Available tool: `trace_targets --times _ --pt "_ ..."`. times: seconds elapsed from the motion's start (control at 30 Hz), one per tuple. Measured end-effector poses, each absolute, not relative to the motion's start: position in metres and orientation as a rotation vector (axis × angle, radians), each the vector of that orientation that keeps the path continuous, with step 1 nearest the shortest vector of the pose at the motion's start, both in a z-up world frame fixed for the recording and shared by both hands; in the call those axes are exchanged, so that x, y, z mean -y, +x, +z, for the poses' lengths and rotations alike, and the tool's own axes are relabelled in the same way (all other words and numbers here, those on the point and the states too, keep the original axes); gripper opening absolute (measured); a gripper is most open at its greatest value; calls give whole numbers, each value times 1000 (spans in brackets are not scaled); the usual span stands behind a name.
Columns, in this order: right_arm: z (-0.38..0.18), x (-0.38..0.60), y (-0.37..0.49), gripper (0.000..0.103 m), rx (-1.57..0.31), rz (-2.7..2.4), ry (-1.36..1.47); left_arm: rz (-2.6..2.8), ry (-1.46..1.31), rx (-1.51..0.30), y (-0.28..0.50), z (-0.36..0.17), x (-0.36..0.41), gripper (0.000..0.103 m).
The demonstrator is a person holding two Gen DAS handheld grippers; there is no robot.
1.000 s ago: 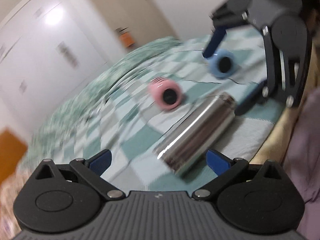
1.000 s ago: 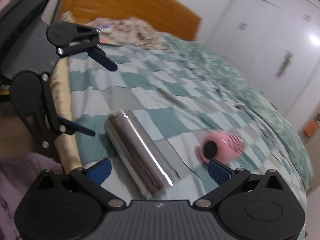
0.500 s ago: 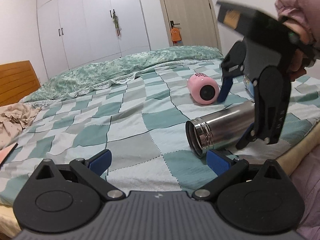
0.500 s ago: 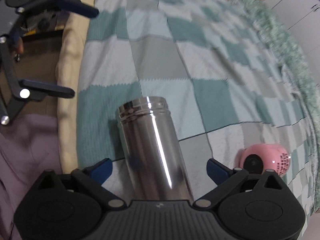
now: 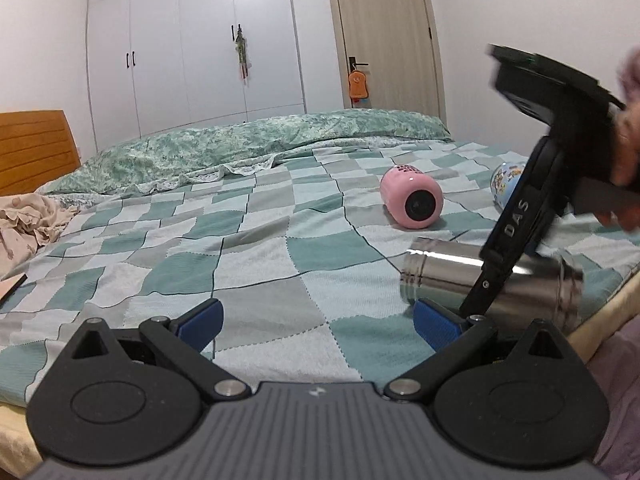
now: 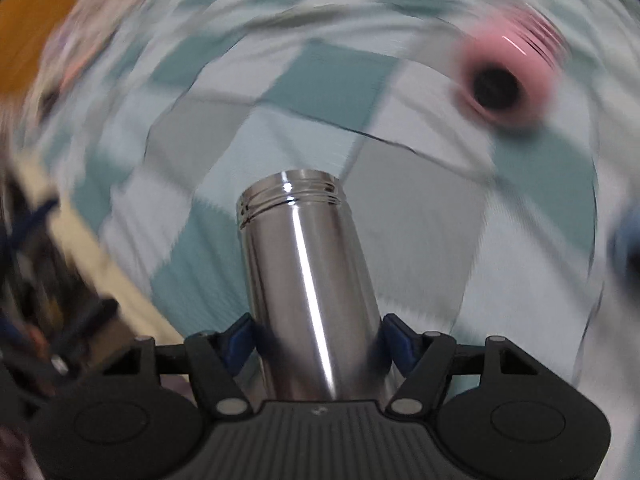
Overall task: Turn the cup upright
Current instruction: 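Rotate the held silver bottle upright with the right tool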
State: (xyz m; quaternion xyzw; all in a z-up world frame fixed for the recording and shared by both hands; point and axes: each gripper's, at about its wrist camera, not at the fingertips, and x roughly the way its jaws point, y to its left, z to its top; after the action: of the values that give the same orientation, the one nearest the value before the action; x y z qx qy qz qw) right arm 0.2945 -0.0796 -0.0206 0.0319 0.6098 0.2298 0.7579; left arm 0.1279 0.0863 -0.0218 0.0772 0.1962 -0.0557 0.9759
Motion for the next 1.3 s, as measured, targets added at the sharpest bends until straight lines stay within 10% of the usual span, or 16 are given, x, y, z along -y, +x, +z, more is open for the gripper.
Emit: trace_targets --times 0.43,0.7,1.13,1.3 --pt "-59 112 249 66 -1090 280 766 -100 103 -400 127 -17 -86 103" --pt "-44 104 272 85 -1179 390 547 -63 105 -407 125 -14 -92 103" --pt "-32 48 302 88 -1279 506 -49 -16 96 -419 120 -12 -95 103" --pt "-32 56 311 70 -1270 520 34 -6 95 -426 119 -13 -95 103"
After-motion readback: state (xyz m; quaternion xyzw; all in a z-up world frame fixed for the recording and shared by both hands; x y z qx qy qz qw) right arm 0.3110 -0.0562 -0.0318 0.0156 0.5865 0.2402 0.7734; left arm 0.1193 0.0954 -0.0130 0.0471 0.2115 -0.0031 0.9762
